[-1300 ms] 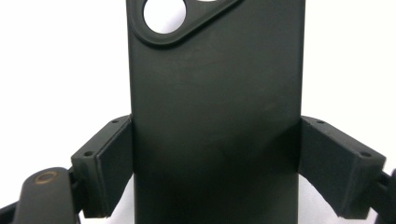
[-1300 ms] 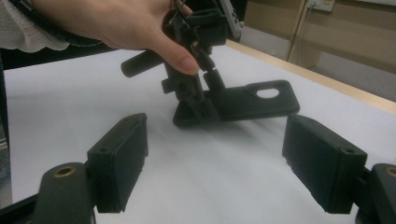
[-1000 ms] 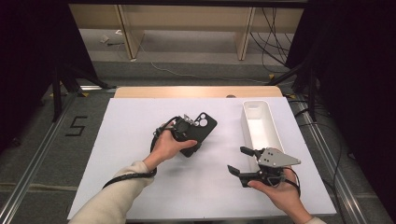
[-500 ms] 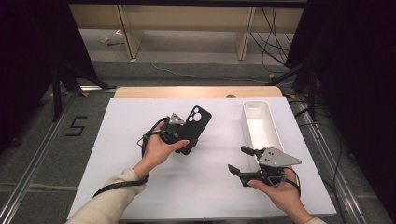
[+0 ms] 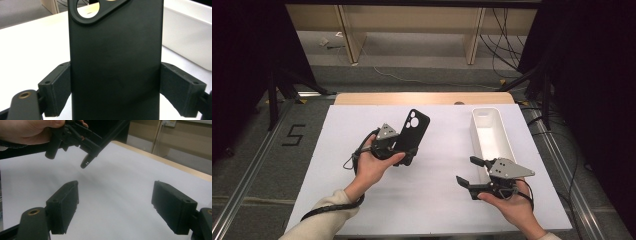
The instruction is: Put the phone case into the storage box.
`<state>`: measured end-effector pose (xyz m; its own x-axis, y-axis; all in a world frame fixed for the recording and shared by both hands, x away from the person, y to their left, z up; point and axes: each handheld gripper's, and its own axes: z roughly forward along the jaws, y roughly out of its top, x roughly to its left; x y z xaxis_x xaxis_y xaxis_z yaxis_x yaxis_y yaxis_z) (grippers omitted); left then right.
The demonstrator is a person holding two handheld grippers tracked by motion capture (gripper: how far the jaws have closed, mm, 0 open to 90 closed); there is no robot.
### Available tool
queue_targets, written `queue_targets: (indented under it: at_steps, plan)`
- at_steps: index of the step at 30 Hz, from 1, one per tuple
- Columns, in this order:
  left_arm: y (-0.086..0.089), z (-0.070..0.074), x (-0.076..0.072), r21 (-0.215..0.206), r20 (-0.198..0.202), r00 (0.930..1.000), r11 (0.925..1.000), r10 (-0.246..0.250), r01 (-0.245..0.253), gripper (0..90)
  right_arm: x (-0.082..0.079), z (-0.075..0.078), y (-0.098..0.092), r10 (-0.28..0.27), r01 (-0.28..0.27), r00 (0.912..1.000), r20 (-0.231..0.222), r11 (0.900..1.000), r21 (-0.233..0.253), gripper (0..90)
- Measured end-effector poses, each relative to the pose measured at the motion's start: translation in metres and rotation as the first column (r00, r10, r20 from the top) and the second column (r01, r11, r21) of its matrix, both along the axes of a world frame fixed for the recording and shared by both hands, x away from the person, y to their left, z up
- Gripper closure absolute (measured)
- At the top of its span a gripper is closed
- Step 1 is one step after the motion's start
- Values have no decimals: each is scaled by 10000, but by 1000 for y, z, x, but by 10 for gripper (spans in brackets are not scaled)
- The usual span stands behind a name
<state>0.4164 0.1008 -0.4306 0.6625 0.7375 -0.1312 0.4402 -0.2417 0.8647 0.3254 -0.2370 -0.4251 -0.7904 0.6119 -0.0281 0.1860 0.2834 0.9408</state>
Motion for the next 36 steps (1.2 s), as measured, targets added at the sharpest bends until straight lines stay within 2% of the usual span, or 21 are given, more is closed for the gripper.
queue_targets:
  at_steps: [7,15,21,36]
  plan:
    - [6,2,-11,-194,303,9995,9998,102,-96,154,0,0,0,3,-3,10000,27,10000,28,229]
    - [12,1,-23,-105,489,9987,9999,105,-99,155,-1,0,0,-10,10,10000,30,10000,2,230]
    - [17,3,-34,-229,942,9953,9995,236,-215,155,-1,0,0,-34,34,10000,31,10000,21,230]
    - [24,-2,-50,-109,1008,9948,9999,116,-105,155,0,1,1,-39,39,10000,21,10000,89,237]
